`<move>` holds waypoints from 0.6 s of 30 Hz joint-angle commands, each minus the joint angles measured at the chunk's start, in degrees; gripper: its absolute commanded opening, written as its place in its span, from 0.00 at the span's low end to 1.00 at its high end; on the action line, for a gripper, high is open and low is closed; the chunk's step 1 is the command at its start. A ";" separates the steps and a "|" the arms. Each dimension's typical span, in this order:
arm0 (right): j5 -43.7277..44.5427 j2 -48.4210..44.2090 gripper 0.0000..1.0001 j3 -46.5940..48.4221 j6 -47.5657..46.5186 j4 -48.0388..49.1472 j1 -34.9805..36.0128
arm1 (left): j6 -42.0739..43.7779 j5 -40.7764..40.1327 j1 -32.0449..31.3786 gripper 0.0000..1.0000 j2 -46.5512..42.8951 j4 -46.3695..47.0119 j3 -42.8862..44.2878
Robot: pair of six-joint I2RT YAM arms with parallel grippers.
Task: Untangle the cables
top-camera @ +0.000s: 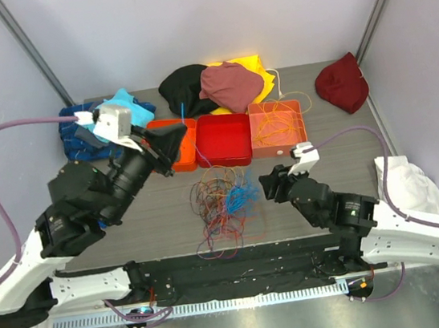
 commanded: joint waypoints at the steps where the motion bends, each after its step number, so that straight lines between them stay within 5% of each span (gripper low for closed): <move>1: -9.92 3.50 0.50 3.09 -6.08 10.10 0.16 | 7.05 -5.13 -0.11 0.00 5.19 -5.20 8.99; 9: -15.29 8.77 0.58 7.76 -11.53 19.32 0.51 | 11.54 -6.10 -0.11 0.00 13.53 -5.28 21.74; 18: -17.40 16.95 0.63 13.82 -17.07 22.76 0.95 | 11.98 -5.13 -0.11 0.00 17.06 -5.63 24.48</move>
